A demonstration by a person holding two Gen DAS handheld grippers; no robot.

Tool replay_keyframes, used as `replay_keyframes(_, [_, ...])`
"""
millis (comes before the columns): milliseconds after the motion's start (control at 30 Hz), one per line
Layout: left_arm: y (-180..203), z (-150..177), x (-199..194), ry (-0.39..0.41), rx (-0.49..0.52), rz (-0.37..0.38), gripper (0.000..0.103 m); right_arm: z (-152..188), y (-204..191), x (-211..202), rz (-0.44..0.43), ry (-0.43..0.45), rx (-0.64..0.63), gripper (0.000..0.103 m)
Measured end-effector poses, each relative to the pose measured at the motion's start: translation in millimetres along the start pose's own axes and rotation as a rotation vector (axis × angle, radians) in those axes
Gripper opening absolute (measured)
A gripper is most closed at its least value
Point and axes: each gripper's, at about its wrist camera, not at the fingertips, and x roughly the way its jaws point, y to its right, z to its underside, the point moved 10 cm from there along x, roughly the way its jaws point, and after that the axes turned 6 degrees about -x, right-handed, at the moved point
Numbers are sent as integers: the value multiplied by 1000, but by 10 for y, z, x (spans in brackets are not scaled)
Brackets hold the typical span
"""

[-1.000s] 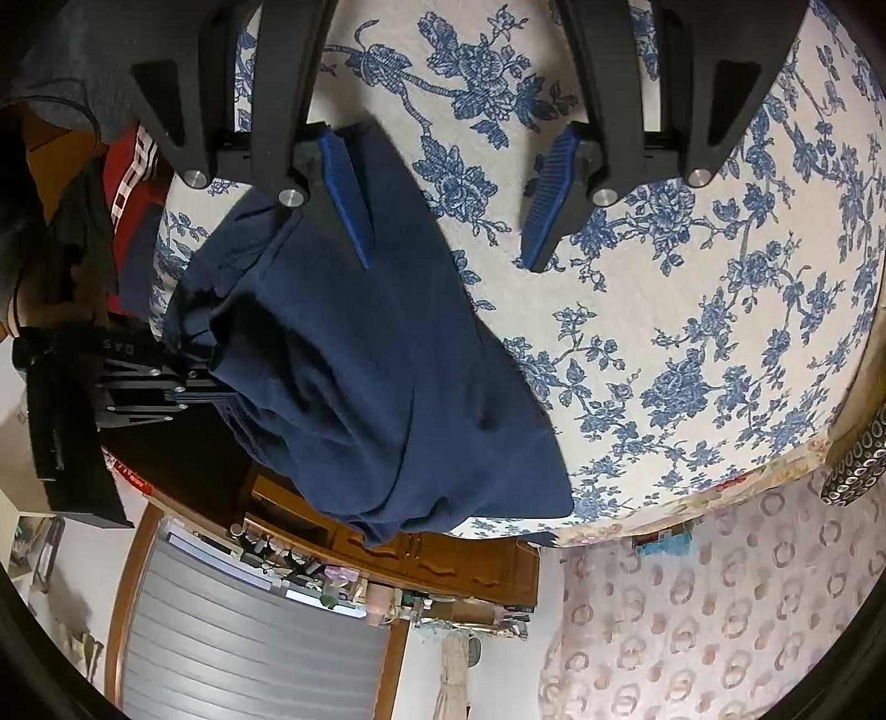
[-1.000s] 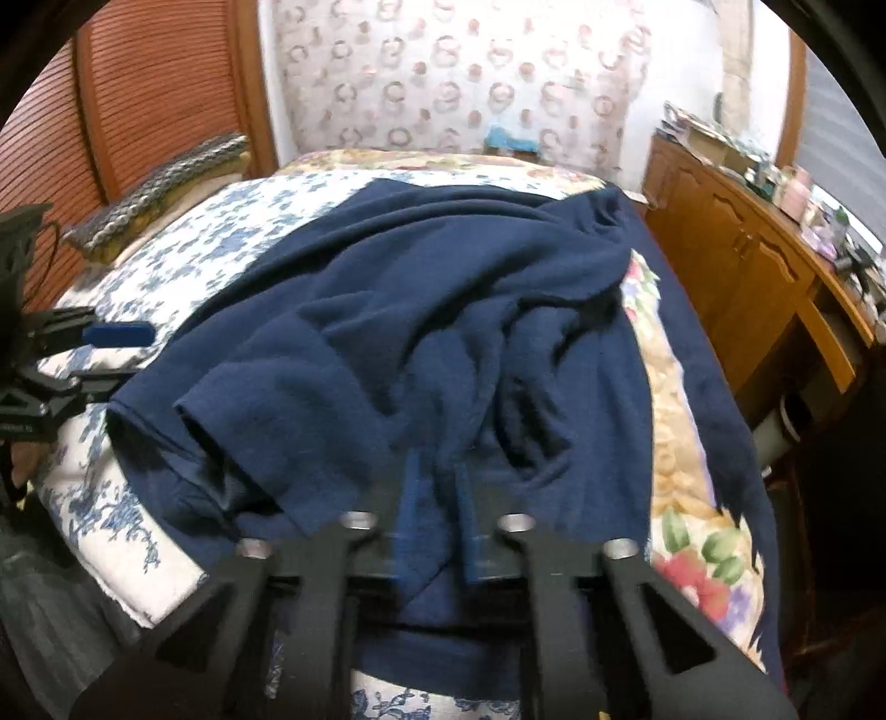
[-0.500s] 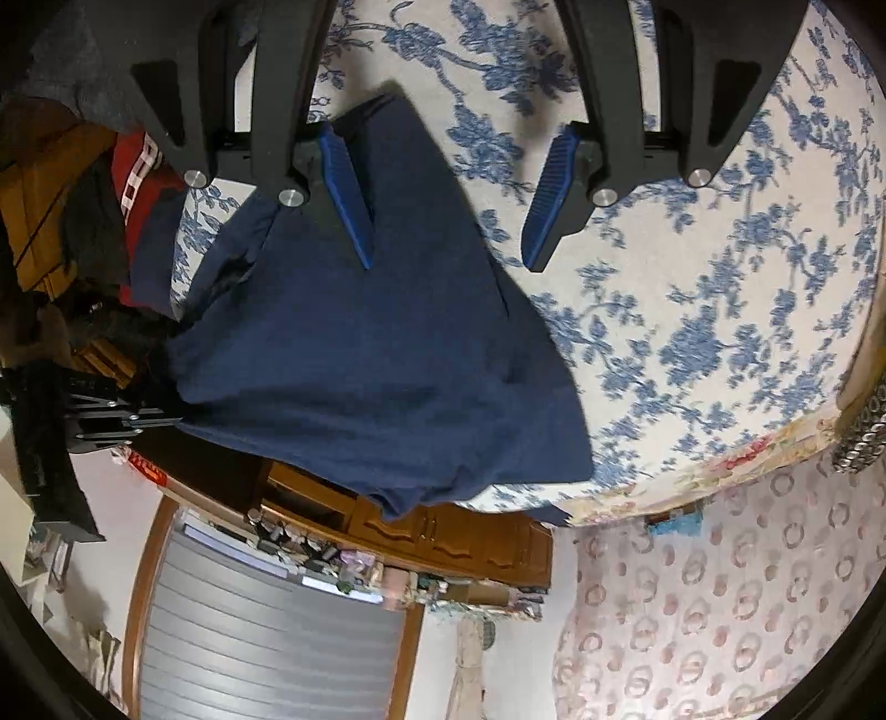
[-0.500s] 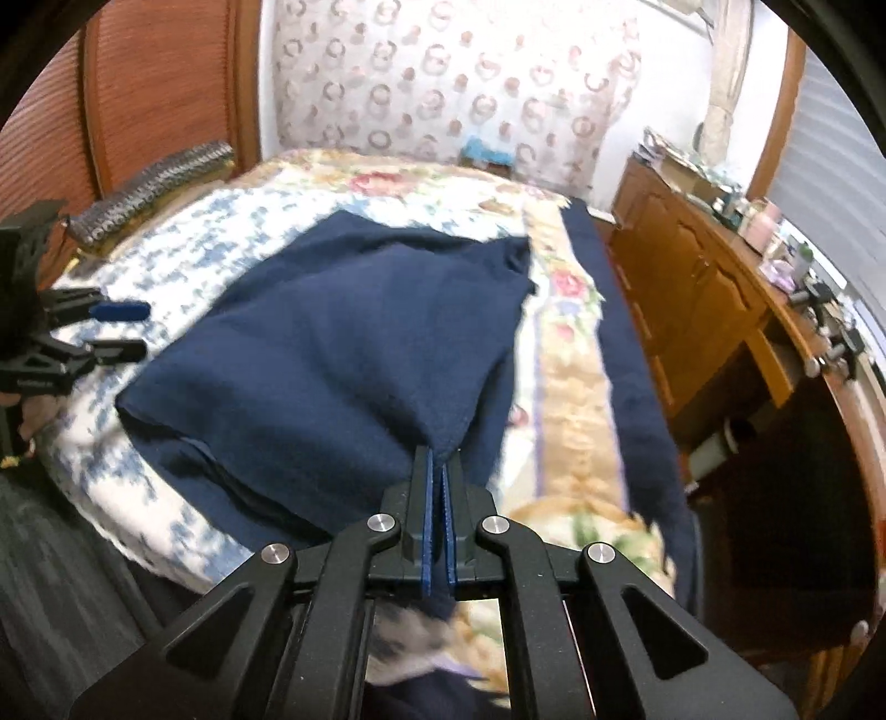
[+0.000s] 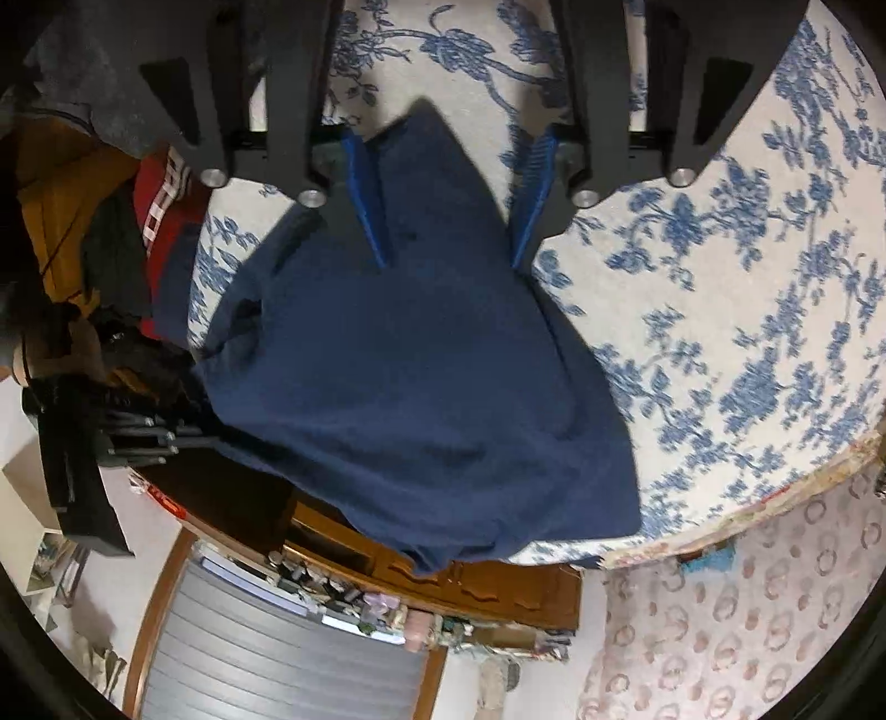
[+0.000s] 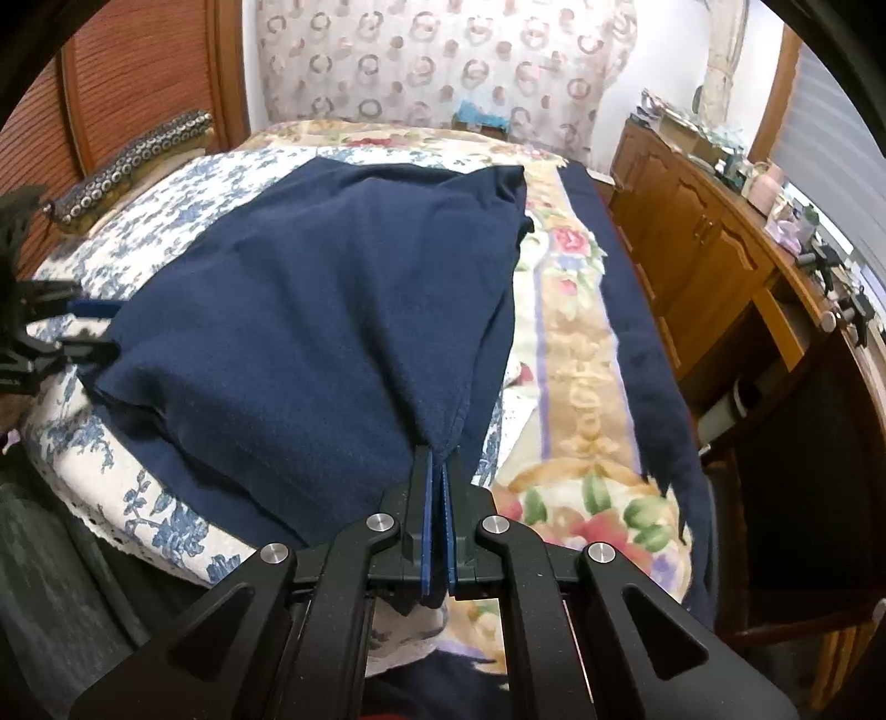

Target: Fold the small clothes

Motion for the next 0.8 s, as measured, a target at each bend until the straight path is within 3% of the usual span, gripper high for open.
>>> replay_keyframes(100, [63, 13, -25, -11, 6, 29, 15, -35, 11, -37, 3, 16, 1, 0])
replay_keyframes(167, [98, 10, -66, -9, 25, 24, 7, -56, 24, -51, 4, 21, 2, 0])
replay_keyframes(467, [226, -201, -445, 85, 39, 56, 7, -123, 10, -163, 12, 43, -13, 0])
replay_keyframes(600, [232, -371, -480, 101, 32, 81, 7, -239, -95, -253, 10, 85, -28, 19])
replay_keyframes(700, [284, -544, -491, 122, 45, 84, 7, -329, -263, -297, -25, 127, -44, 42])
replay_keyframes(800, [297, -659, -509, 141, 51, 81, 7, -372, -493, -276, -82, 149, -60, 51])
